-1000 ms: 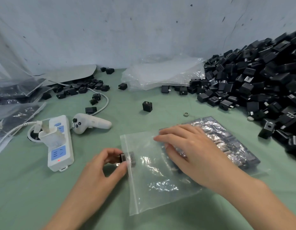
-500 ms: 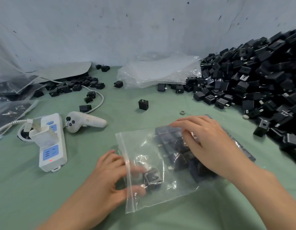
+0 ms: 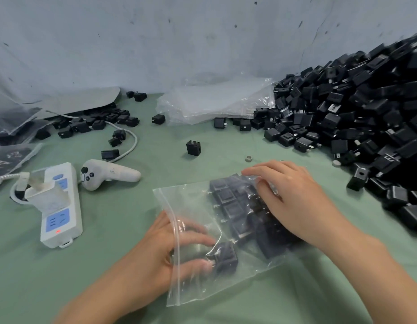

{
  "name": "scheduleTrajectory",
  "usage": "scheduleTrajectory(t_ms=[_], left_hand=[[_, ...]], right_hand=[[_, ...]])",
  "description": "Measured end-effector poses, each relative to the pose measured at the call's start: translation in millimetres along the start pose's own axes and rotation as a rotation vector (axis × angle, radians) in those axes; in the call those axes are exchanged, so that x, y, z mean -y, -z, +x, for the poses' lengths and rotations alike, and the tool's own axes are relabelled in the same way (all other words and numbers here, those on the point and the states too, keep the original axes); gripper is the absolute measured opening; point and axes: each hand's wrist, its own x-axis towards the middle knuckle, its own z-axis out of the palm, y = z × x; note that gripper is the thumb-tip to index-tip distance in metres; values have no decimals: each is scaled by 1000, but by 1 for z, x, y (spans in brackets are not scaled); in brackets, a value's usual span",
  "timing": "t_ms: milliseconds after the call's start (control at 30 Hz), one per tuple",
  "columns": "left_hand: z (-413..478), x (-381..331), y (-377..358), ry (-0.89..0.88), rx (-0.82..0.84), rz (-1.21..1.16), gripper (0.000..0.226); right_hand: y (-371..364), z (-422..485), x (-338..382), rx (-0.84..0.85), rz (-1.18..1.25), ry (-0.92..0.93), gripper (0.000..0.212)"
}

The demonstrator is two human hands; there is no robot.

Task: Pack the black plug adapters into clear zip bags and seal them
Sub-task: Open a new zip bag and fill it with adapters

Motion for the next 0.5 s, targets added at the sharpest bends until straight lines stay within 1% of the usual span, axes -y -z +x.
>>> scheduleTrajectory(t_ms=[100, 200, 300, 367, 400, 500], left_hand=[[0, 0, 1, -13, 30, 1, 37], [-1, -1, 6, 7, 61, -32, 38], [-1, -2, 8, 21, 73, -30, 37], [-1, -4, 8, 23, 78, -29, 37], [-1, -5, 7, 23, 77, -28, 37], [0, -6, 3, 28, 66, -35, 38]], right_hand=[[0, 1, 0, 34, -16, 3, 40], [1, 1, 0, 99, 0, 17, 40], [4, -1, -1, 235, 122, 94, 39], [3, -4, 0, 355, 175, 118, 45], [2, -5, 0, 388, 173, 120, 48], [0, -6, -1, 388, 143, 117, 51]])
